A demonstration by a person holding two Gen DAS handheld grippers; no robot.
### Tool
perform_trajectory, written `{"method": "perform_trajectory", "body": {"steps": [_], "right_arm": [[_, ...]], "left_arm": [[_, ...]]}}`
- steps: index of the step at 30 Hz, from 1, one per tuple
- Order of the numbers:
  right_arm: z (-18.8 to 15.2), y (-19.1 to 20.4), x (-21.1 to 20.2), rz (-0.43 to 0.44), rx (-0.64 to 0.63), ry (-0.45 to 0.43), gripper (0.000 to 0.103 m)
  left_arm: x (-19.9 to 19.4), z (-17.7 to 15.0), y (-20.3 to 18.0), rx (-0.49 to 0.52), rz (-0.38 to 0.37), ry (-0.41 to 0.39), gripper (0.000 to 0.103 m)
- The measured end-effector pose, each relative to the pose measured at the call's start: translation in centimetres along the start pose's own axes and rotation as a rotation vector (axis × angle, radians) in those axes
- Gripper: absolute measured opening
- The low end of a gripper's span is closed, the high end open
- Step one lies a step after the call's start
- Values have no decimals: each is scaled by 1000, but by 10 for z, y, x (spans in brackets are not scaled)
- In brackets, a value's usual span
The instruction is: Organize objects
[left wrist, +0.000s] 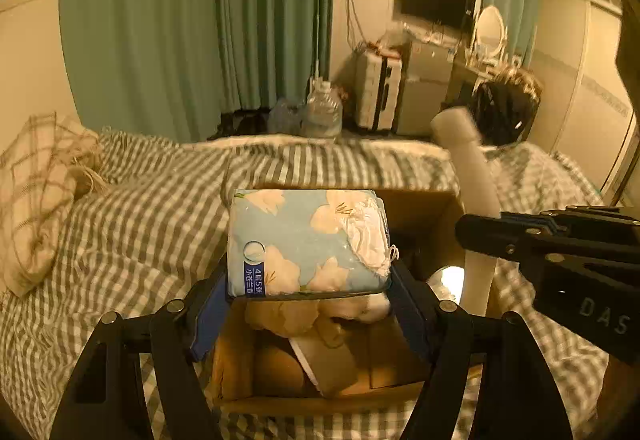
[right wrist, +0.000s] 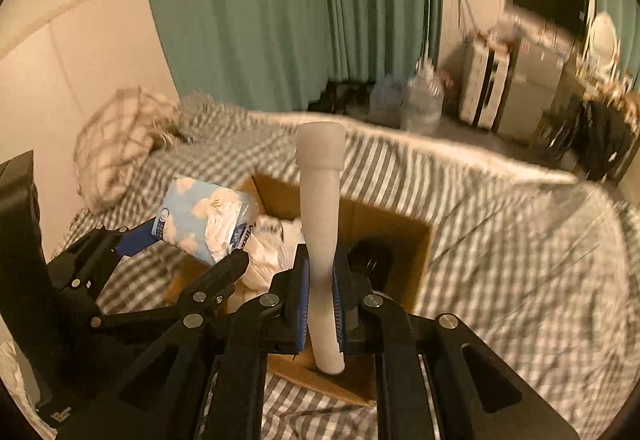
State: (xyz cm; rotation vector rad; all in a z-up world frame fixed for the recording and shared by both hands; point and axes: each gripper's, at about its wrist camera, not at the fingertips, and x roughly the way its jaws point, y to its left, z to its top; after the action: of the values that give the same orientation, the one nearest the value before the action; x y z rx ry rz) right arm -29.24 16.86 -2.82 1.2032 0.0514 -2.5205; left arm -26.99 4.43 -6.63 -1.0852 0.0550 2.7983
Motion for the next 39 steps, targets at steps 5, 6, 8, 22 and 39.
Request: {"method": "perform_trajectory", "body": {"steps": [5,6,8,22,39], "right_arm": [[-8,-17,42,48,36,71,10],[-8,-20,45,51,41,72,11],[-7,-27,49,58,62,64,14],[1,-33,-50,-91,122,-150,79],[-65,23,-274,-267,29,-518,103]], "left_arm": [[16,-6,2,3,4,1,74],[17,-6,3,-2,0,1,74],[21,-5,4,-8,-14,3,75],[-57,14,-7,53,11,-117,102],[-259,6,-11,3,7,-440,103]]}}
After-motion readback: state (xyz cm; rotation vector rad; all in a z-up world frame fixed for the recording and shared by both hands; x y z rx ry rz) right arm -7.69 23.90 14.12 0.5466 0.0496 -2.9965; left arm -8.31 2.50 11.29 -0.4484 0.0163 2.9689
